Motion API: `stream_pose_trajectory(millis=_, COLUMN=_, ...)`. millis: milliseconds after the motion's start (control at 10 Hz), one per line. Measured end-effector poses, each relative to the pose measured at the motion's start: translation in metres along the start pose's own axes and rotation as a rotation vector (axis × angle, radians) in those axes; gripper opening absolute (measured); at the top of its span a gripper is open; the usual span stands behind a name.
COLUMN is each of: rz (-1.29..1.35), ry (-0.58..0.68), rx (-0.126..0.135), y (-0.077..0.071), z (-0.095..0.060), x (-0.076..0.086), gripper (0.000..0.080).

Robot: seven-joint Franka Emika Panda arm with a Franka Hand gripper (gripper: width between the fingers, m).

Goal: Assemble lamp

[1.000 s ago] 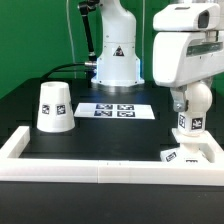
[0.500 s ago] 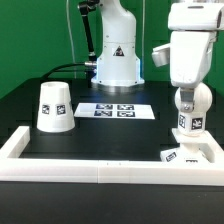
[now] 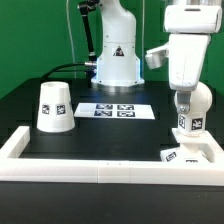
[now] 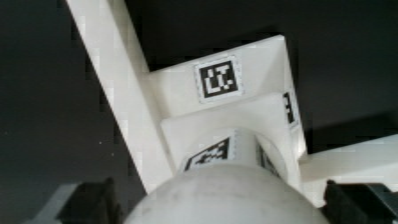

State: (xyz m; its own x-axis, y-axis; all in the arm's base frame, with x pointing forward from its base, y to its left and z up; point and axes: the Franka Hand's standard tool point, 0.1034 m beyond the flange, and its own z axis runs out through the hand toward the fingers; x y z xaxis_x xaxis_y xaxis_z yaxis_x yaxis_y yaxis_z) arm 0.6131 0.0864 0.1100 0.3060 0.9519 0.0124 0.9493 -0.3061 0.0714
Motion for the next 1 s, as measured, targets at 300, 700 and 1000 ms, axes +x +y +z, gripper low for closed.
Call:
stream_pose_trajectory(millis=300, rz=0.199, ry=0.004, rx=0.004, y=-0.0014, z=-0.0003, x=-0.0006, gripper=0.0566)
stream_pose_trajectory(millis=700, rz=0.622, ry=0.006, rx=0.004, y=-0.0014, z=-0.0009, x=0.0013, gripper=0.0562)
stream_pose_trajectory(millis=1000, rz=0.939, ry=0.008, rx=0.003, y=-0.0038, z=-0.001, x=0.007, gripper=0.0545)
